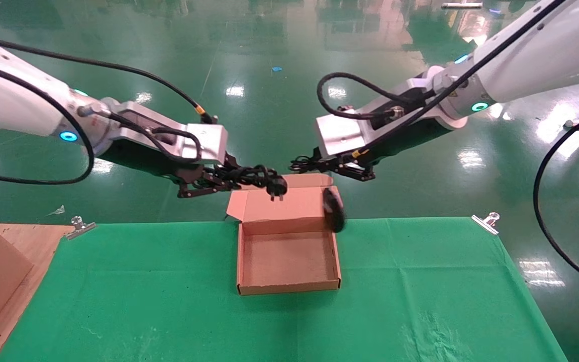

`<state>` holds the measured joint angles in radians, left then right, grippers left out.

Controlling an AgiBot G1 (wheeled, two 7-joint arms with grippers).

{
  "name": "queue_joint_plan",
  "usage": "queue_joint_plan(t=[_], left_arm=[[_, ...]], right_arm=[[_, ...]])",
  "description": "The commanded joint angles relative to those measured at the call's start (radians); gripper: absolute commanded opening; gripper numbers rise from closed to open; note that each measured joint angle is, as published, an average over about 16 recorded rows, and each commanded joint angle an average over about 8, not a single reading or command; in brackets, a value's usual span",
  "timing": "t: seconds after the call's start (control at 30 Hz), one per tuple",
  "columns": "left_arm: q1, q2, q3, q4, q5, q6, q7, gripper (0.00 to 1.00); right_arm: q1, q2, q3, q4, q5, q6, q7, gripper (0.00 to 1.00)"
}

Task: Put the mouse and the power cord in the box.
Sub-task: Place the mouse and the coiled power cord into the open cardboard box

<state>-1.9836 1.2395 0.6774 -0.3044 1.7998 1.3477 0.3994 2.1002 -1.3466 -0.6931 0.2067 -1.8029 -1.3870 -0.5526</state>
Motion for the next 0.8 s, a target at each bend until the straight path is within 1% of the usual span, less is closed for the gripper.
queue_joint_plan(t=[0.03,0.17,0.27,0.37,0.47,0.53,0.6,0.7,0.8], left_arm=[[-0.018,0.021,0.002,0.037,0.001,-0.001,0.019,0.00],[0.043,0.067,-0.018,0.079,-0.032,-0.083,0.123,0.00],[0.110,0.099,-0.039,0.096,-0.068,-0.180,0.188,0.00],[0.178,0.122,-0.052,0.083,-0.109,-0.272,0.216,0.00],[0.256,0.134,-0.040,0.026,-0.146,-0.379,0.223,0.00],[0.312,0.138,-0.013,-0.031,-0.165,-0.463,0.221,0.00],[0.367,0.140,0.032,-0.092,-0.177,-0.553,0.212,0.00],[0.436,0.140,0.120,-0.168,-0.183,-0.677,0.188,0.00],[0.483,0.139,0.215,-0.206,-0.175,-0.781,0.154,0.00]], right_arm=[[0.000,-0.007,-0.002,0.011,0.007,-0.006,0.006,0.00],[0.006,-0.001,-0.006,0.023,0.022,-0.022,0.017,0.00],[0.012,0.007,-0.007,0.023,0.032,-0.039,0.017,0.00],[0.015,0.017,-0.009,0.018,0.036,-0.055,0.010,0.00],[0.014,0.031,-0.010,0.010,0.038,-0.069,-0.002,0.00],[0.012,0.041,-0.010,0.004,0.039,-0.076,-0.011,0.00],[0.008,0.051,-0.010,-0.002,0.040,-0.081,-0.020,0.00],[0.000,0.064,-0.009,-0.012,0.041,-0.085,-0.034,0.00],[-0.010,0.076,-0.009,-0.023,0.042,-0.086,-0.048,0.00]])
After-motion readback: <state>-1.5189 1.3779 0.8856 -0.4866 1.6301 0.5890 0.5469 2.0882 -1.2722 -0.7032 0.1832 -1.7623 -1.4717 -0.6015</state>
